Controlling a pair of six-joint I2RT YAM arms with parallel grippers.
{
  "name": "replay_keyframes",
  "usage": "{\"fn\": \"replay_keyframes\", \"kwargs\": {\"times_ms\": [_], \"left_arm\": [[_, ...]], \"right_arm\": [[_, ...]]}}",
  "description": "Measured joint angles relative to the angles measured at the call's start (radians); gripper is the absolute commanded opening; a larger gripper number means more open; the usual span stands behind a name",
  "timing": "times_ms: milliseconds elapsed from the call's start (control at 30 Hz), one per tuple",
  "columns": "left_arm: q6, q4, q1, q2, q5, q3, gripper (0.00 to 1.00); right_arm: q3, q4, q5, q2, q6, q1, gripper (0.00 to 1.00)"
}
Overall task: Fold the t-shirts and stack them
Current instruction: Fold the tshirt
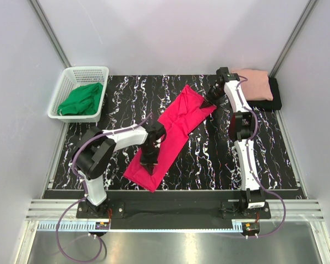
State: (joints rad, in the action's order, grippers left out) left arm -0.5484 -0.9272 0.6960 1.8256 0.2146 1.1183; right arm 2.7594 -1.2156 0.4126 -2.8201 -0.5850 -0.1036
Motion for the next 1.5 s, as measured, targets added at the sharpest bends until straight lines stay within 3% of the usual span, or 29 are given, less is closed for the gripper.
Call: {"fn": "replay_keyframes", "kwargs": {"times_ms": [233,267,333,367,433,467,533,767,867,1000,1167,1400,1500], "left_arm": [[0.002,0.02,0.049,0.0,0.021,0.014,0.0],[0.006,0.023,0.056,0.0,0.023,0.021,0.0],[0.013,0.031,0.067,0.0,0.027,0.038,0.0],[0.017,0.035,0.071,0.0,0.027,0.048,0.12],[0.03,0.035,0.075,0.0,0.024,0.067,0.21],[0.034,0.034,0.077,0.0,0.016,0.078,0.35],[0.044,0.032,0.077,-0.009,-0.015,0.101,0.41],[0.057,0.003,0.004,-0.146,-0.13,0.202,0.45],[0.081,0.0,-0.08,-0.175,-0.153,0.217,0.45],[0.13,-0.032,-0.16,-0.115,-0.179,0.272,0.45],[0.191,-0.052,-0.194,0.06,-0.182,0.507,0.45],[0.241,-0.107,-0.242,0.325,-0.134,0.948,0.48],[0.243,-0.092,-0.261,0.385,-0.103,1.038,0.48]], "right_arm": [[0.002,0.076,0.046,-0.011,-0.011,0.0,0.0],[0.002,0.082,0.05,-0.012,-0.011,0.001,0.1],[0.002,0.096,0.06,-0.013,-0.006,0.002,0.11],[0.002,0.101,0.064,-0.013,0.001,0.002,0.1],[-0.007,0.112,0.068,-0.008,0.015,0.002,0.11],[-0.021,0.116,0.068,0.0,0.023,0.002,0.12],[-0.073,0.123,0.068,0.036,0.037,0.003,0.14],[-0.423,0.076,0.121,0.396,0.082,-0.025,0.19],[-0.698,0.106,0.132,0.674,0.082,-0.138,0.21],[-1.13,0.276,0.199,0.988,-0.01,-0.381,0.2],[-1.388,0.355,0.196,1.042,-0.131,-0.569,0.2],[-1.515,0.423,0.117,1.109,-0.227,-0.583,0.21],[-1.545,0.445,0.097,1.161,-0.252,-0.61,0.21]]}}
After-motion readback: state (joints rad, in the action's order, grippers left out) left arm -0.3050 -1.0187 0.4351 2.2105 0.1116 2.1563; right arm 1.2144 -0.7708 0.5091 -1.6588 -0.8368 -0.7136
